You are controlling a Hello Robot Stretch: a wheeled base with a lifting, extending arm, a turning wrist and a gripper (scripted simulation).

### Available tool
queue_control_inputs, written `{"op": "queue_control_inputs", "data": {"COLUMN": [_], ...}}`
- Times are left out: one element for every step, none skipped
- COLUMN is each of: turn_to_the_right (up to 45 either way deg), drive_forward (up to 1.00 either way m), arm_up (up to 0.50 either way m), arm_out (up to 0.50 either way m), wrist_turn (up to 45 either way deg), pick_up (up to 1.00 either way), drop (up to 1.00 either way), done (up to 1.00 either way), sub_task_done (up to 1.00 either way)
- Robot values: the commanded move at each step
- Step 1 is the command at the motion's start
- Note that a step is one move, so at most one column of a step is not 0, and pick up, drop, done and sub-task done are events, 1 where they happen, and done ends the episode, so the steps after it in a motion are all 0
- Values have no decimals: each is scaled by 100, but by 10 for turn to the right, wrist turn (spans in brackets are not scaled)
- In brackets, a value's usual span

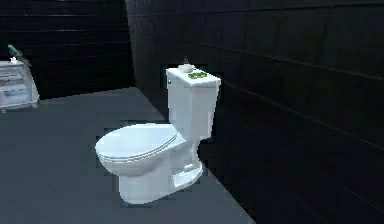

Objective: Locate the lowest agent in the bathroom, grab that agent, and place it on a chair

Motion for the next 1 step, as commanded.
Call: {"op": "queue_control_inputs", "data": {"turn_to_the_right": [0], "drive_forward": [70], "arm_up": [0], "arm_out": [0], "wrist_turn": [0], "pick_up": [0], "drop": [0], "done": [0], "sub_task_done": [0]}}
